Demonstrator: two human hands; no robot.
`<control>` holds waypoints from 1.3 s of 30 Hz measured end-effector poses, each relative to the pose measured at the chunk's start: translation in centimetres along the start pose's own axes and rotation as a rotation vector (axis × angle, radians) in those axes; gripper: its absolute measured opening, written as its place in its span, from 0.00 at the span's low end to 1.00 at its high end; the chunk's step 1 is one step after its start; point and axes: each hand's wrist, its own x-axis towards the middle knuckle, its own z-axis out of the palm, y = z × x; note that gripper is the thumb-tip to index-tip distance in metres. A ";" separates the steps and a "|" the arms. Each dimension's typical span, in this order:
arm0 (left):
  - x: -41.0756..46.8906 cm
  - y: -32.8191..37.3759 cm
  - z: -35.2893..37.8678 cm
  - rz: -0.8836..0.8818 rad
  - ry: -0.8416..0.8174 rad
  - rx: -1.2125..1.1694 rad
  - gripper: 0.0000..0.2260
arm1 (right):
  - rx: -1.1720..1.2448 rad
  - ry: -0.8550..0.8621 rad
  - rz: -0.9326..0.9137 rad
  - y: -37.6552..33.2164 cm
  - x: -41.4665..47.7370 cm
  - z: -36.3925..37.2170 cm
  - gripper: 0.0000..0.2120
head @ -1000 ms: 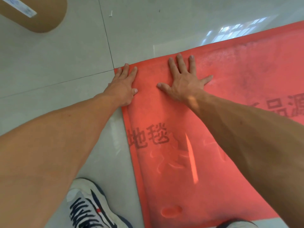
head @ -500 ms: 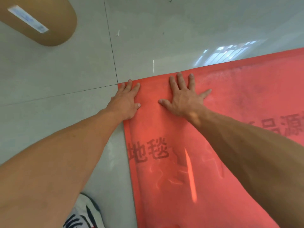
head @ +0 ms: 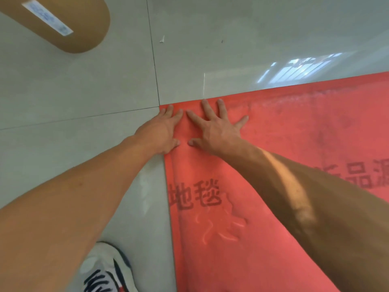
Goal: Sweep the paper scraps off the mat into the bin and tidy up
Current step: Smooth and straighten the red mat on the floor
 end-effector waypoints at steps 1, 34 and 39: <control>0.0 -0.4 -0.3 0.000 -0.035 0.027 0.43 | -0.004 0.000 0.007 0.0 0.0 0.1 0.38; -12.9 6.2 8.9 -0.115 -0.123 -0.018 0.54 | 0.063 -0.183 0.124 -1.5 -14.5 5.9 0.49; -12.4 7.9 11.4 -0.170 -0.118 0.100 0.55 | 0.034 -0.177 0.134 -0.5 -15.2 9.5 0.50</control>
